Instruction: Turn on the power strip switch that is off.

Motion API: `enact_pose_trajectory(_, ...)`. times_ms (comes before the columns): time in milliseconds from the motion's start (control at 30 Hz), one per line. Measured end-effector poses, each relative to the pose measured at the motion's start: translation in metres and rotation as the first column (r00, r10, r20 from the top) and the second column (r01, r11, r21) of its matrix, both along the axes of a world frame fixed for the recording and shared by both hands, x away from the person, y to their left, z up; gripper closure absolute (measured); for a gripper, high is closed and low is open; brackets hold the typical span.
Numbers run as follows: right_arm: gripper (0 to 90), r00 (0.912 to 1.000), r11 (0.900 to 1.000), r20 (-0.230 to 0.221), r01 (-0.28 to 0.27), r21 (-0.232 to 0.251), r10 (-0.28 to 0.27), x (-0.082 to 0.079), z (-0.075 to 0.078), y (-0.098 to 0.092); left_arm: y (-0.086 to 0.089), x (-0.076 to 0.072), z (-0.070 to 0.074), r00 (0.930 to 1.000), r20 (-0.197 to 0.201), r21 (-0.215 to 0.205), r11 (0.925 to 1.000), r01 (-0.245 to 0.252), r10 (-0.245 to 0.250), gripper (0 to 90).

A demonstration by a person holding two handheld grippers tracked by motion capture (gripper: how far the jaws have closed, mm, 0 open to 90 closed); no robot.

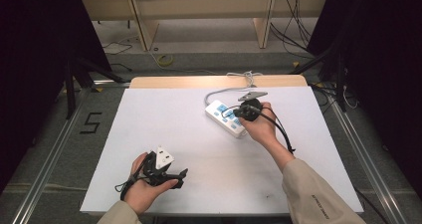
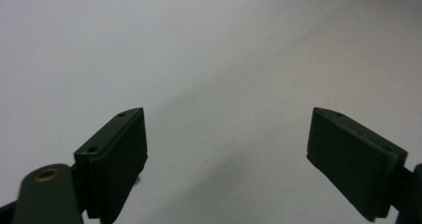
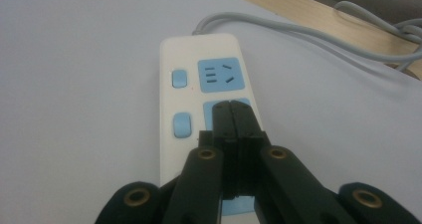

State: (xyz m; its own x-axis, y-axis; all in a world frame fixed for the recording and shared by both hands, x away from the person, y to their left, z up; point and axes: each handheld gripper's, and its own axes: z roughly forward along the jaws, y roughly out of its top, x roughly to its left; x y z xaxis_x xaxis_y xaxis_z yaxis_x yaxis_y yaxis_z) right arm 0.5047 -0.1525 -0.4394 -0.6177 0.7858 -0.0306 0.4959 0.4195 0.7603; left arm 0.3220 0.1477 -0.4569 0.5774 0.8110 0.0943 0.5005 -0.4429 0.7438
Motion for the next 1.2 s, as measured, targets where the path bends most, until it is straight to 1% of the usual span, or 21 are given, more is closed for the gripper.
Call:
enact_pose_trajectory(267, 90.0, 1.0, 1.0, -0.008, -0.004, -0.009, 0.004, 0.003, -0.001, 0.004, 0.0, 0.0, 0.0, 1.0, 0.0, 0.001, 1.0, 0.001, -0.001, 15.6)
enact_pose_trajectory(467, 90.0, 0.9999, 1.0, -0.006, -0.014, -0.013, 0.014, 0.005, 0.0, 0.01, 0.0, 0.0, 0.0, 1.0, 0.001, 0.001, 1.0, 0.002, -0.002, 15.6)
enact_pose_trajectory(700, 90.0, 0.9998, 1.0, -0.017, -0.01, -0.016, 0.01, 0.006, -0.003, 0.012, 0.0, 0.0, 0.0, 1.0, 0.003, 0.0, 1.0, 0.001, -0.001, 15.6)
enact_pose_trajectory(733, 90.0, 0.9999, 1.0, -0.014, -0.009, -0.017, 0.009, 0.007, -0.003, 0.012, 0.0, 0.0, 0.0, 1.0, 0.003, 0.0, 1.0, 0.001, -0.001, 15.6)
enact_pose_trajectory(933, 90.0, 0.9997, 1.0, -0.022, -0.008, -0.017, 0.007, 0.01, -0.003, 0.013, 0.0, 0.0, 0.0, 1.0, 0.003, 0.0, 1.0, 0.001, -0.001, 15.6)
enact_pose_trajectory(1200, 90.0, 0.9994, 0.999, -0.028, -0.02, -0.026, 0.02, 0.012, -0.004, 0.018, 0.0, 0.0, 0.0, 1.0, 0.003, 0.001, 1.0, 0.002, -0.002, 15.6)
